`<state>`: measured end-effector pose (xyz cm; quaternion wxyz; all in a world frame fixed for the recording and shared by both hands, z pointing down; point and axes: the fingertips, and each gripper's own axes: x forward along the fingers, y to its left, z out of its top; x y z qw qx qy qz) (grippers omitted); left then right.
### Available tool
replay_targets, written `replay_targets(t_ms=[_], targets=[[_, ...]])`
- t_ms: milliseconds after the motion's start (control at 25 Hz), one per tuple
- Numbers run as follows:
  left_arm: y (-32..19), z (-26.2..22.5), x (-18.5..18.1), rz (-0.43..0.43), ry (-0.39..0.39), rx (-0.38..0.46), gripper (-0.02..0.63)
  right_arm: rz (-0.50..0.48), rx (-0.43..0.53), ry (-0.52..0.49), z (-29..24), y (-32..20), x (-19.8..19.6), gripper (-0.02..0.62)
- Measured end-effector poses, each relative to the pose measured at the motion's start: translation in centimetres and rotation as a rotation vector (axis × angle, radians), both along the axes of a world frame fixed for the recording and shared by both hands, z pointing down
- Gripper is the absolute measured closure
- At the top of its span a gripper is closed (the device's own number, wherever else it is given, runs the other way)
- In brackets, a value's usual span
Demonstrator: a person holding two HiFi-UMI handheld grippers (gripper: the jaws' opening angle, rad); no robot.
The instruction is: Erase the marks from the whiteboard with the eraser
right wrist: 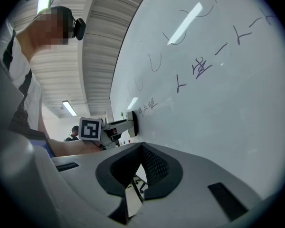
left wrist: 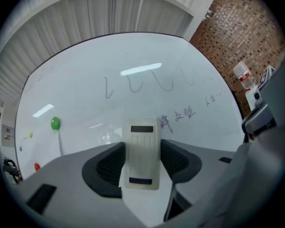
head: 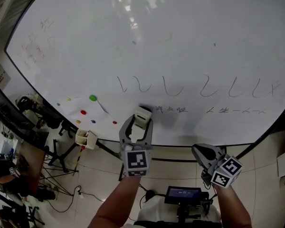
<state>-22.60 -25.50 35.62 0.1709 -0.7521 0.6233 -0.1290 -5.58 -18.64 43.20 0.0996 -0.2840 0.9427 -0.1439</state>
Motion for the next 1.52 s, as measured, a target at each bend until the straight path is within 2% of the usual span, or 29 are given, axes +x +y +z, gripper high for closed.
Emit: replay_targets(t_ms=[80, 160, 240, 320, 400, 680, 840, 920, 1080, 1200, 1360, 1520], targets=[[0.0, 2.4, 3.0, 0.068, -0.048, -0.07, 0.337, 0.001, -0.001, -0.002, 0.1, 0.1, 0.1, 0.58], [0.0, 5.2, 4.8, 0.098, -0.084, -0.156, 0.337, 0.008, -0.001, -0.002, 0.1, 0.2, 0.4, 0.58], [0.0, 6.6, 5.3, 0.104, -0.074, -0.202, 0.336, 0.018, 0.0, -0.002, 0.1, 0.3, 1.0, 0.58], [0.1, 6.3, 5.4, 0.127, -0.053, -0.191, 0.336, 0.031, 0.0, -0.002, 0.1, 0.3, 1.7, 0.58], [0.1, 5.1, 4.9, 0.136, -0.039, -0.144, 0.337, 0.042, -0.003, -0.001, 0.2, 0.2, 2.3, 0.58], [0.0, -1.7, 0.0, 0.036, 0.018, 0.008, 0.339, 0.049, -0.009, -0.001, 0.4, 0.5, 2.8, 0.58], [0.1, -4.0, -0.3, -0.007, 0.053, 0.076, 0.339, 0.049, -0.005, 0.0, 0.4, 0.6, 2.8, 0.58], [0.2, -3.5, 0.9, 0.005, 0.046, 0.076, 0.339, 0.049, -0.007, 0.001, 0.5, 0.7, 2.8, 0.58], [0.2, -1.3, 5.4, 0.092, -0.02, 0.037, 0.339, 0.052, -0.014, 0.005, 0.6, 0.8, 3.1, 0.58], [0.3, 0.8, 7.3, 0.137, -0.041, -0.002, 0.336, 0.056, -0.012, 0.005, 0.6, 0.9, 3.2, 0.579], [0.4, 3.2, 7.7, 0.179, -0.028, -0.086, 0.337, 0.057, -0.011, 0.006, 0.6, 0.9, 3.4, 0.58], [0.3, 1.5, 6.2, 0.152, -0.031, -0.047, 0.338, 0.058, -0.008, 0.004, 0.5, 1.0, 3.7, 0.58]])
